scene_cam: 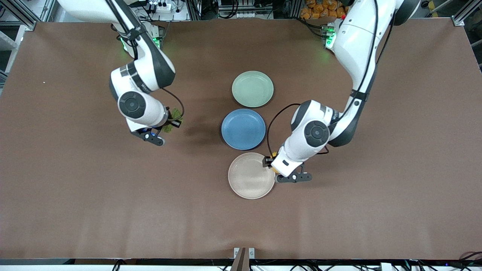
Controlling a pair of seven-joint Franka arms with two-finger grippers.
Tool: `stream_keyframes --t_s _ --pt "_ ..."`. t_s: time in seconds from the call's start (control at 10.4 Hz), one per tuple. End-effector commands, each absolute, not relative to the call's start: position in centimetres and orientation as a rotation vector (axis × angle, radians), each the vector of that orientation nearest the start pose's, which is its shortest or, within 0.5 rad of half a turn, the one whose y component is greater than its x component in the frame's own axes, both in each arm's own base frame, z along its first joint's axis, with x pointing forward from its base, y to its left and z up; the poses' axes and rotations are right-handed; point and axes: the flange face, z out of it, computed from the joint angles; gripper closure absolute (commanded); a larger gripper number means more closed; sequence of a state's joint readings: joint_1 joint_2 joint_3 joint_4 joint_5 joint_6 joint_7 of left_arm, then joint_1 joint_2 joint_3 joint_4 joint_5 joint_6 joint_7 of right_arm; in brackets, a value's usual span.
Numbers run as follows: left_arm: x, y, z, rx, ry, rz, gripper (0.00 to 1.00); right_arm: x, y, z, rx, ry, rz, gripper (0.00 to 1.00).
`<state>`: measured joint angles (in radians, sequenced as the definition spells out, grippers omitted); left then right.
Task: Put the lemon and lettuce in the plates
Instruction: 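Carry the lemon to the cream plate while the right gripper carries lettuce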
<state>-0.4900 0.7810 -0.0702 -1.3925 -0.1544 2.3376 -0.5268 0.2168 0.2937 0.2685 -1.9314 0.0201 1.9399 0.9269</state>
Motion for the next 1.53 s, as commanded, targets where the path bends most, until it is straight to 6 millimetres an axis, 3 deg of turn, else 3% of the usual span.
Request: stream_keyframes --t_s 0.0,0.19,0.57,0.86,0.96,1.05,1.25,1.44 --pt "64.2 -41.0 25.5 -3.406 -0.218 -0.169 0.77 49.0 30.8 33.5 -3.134 0.825 0.463 0.91" --pt "63.5 -43.1 23.5 -3.427 -0.271 -0.237 0.77 47.0 33.7 33.8 -3.128 0.887 0.463 0.91" --pt "63.5 -43.5 20.0 -3.433 -0.283 -0.290 0.77 42.6 42.0 36.3 -3.095 0.924 0.400 0.89" --pt "63.4 -43.8 19.3 -3.440 -0.283 -0.321 0.76 39.1 47.2 35.8 -3.094 0.962 0.403 0.90" --pt "63.4 -43.8 19.3 -3.440 -0.316 -0.315 0.55 38.0 48.6 35.8 -3.083 0.977 0.382 0.90" --pt "63.5 -43.6 19.3 -3.435 -0.386 -0.313 0.01 36.7 50.0 35.9 -3.061 0.999 0.364 0.90" --pt "63.7 -43.5 19.9 -3.438 -0.404 -0.328 0.00 33.7 52.6 35.0 -3.050 1.063 0.351 0.88" --pt "63.8 -43.5 20.3 -3.438 -0.400 -0.338 0.00 33.1 54.0 33.8 -3.041 1.059 0.356 0.78"
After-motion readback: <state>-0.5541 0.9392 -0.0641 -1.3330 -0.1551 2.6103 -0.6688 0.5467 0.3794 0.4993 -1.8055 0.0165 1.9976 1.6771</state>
